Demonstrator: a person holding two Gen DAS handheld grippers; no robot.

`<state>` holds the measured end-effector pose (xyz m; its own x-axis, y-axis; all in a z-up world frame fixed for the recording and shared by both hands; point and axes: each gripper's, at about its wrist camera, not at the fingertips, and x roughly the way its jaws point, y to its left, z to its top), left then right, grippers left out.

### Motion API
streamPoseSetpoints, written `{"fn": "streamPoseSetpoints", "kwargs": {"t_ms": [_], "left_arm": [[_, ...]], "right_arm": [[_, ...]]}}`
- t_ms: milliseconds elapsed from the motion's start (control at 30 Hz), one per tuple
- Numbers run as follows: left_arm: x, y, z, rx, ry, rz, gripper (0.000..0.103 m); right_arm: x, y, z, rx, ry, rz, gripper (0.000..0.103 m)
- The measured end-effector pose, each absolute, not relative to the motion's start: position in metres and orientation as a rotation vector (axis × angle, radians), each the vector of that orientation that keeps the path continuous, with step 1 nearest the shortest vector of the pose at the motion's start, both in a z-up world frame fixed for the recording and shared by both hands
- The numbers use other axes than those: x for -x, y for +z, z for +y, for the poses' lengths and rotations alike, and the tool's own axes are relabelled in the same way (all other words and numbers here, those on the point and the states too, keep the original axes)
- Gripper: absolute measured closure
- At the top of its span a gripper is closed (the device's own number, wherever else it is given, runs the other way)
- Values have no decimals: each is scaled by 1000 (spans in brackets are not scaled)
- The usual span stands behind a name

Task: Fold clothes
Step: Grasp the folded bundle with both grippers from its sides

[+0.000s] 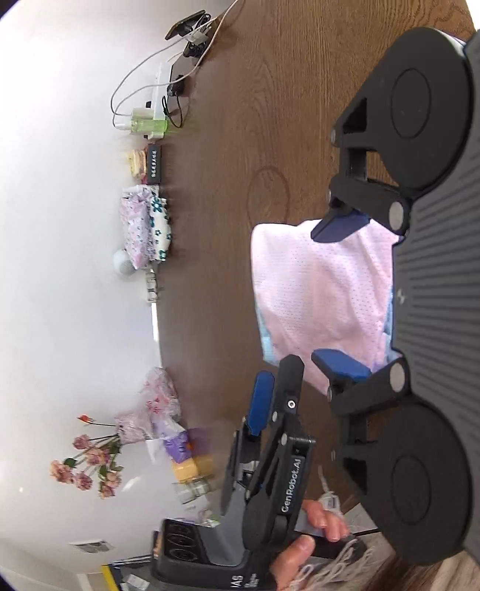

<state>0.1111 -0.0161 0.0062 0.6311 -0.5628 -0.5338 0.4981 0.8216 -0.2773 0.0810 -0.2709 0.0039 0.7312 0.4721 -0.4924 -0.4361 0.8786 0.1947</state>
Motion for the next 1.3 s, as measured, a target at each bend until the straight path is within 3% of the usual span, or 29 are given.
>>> {"fn": "streamPoseSetpoints", "kwargs": {"t_ms": [33, 67, 100, 167, 533, 633, 767, 833, 1000, 1100, 1167, 1300], "left_arm": [[-109, 9, -13, 133, -594, 645, 15], [-108, 11, -10, 159, -580, 644, 8], [-106, 13, -7, 185, -566, 642, 6], [-103, 16, -4, 220, -540, 648, 0], [-122, -4, -4, 324, -432, 861, 0], [-132, -9, -3, 389, -433, 938, 4], [-144, -9, -7, 465, -454, 1025, 19], [-147, -9, -11, 478, -443, 1051, 20], [-154, -11, -12, 524, -409, 1088, 25], [-157, -13, -12, 552, -387, 1110, 40], [-160, -14, -12, 571, -373, 1124, 61], [-165, -16, -13, 608, -344, 1153, 65]], "right_arm": [[-81, 8, -275, -91, 497, 548, 17], [-81, 10, -279, -115, 492, 541, 7], [-82, 11, -283, -140, 483, 543, 0], [-88, 8, -288, -183, 477, 567, 0], [-112, -10, -301, -272, 464, 665, 0], [-124, -10, -304, -238, 500, 699, 0], [-143, -11, -308, -202, 552, 744, 0], [-152, -13, -311, -209, 574, 780, 1], [-166, -24, -315, -255, 603, 871, 15], [-169, -24, -316, -272, 620, 882, 18], [-171, -24, -317, -290, 633, 889, 20], [-174, -24, -321, -299, 640, 899, 27]]}}
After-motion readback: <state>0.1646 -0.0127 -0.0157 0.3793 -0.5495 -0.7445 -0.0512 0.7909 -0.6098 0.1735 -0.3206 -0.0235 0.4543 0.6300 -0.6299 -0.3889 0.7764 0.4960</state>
